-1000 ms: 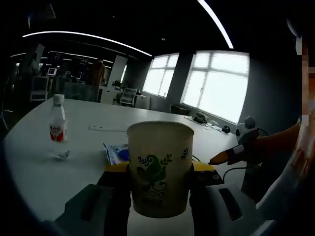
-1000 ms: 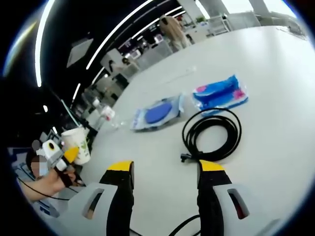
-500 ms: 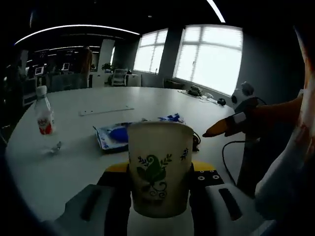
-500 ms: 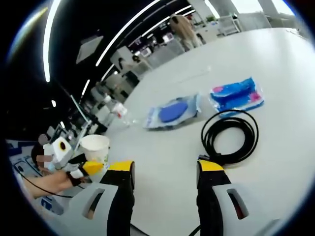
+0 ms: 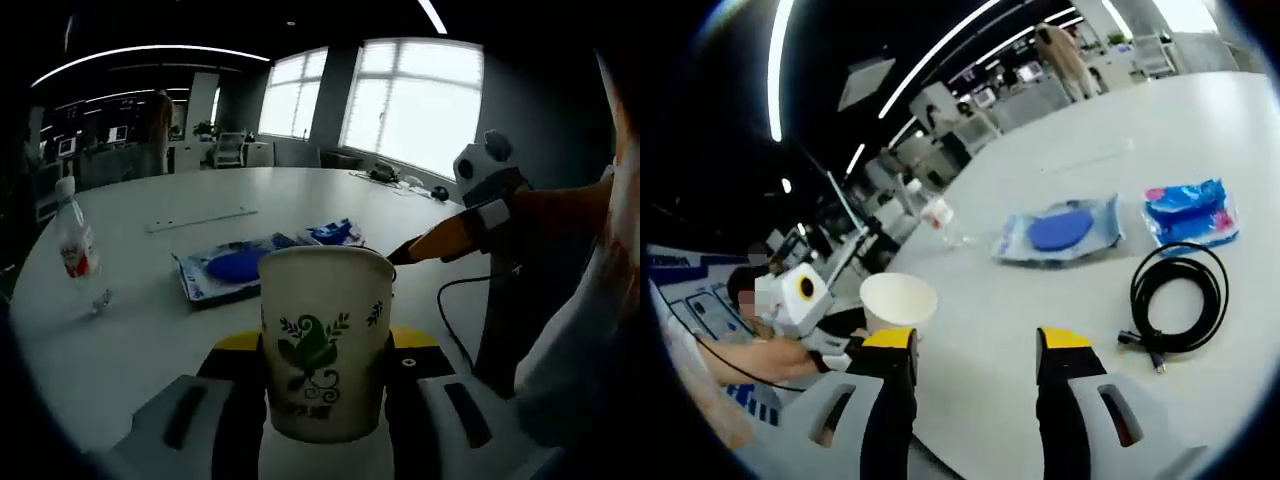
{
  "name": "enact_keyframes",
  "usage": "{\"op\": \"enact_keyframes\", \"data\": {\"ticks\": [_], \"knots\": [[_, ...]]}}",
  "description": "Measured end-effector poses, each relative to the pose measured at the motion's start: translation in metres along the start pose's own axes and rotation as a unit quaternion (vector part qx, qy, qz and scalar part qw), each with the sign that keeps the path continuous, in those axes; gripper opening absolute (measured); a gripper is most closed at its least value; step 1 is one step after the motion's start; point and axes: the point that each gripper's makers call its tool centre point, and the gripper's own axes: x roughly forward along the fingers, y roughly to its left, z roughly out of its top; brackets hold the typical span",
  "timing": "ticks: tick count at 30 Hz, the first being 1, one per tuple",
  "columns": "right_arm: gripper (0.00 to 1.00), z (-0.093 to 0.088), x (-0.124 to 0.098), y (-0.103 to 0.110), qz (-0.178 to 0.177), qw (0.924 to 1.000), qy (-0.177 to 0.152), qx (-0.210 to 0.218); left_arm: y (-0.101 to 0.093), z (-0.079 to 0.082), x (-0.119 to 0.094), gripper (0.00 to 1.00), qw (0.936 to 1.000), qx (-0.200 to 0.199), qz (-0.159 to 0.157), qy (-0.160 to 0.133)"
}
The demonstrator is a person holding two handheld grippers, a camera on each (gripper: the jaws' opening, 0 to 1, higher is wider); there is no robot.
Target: Arrange the tabletop items into an orderly group along one side of the table until the central work area is clear of visible clutter.
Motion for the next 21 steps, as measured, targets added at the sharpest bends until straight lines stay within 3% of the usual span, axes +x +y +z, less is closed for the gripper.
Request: {"op": "enact_keyframes", "data": {"ticks": [11,21], "knots": [[0.45,0.009,0.009,0.027,0.038,0.9991,-0.006,-0.020,-0.005,-0.006,0.003,0.46,0.9997,0.008,-0.007,0.021],[0.44,0.004,0.017,0.052,0.075,0.9955,0.018,-0.055,-0.013,-0.009,0.007,0.46,0.9990,0.020,-0.019,0.034]]}}
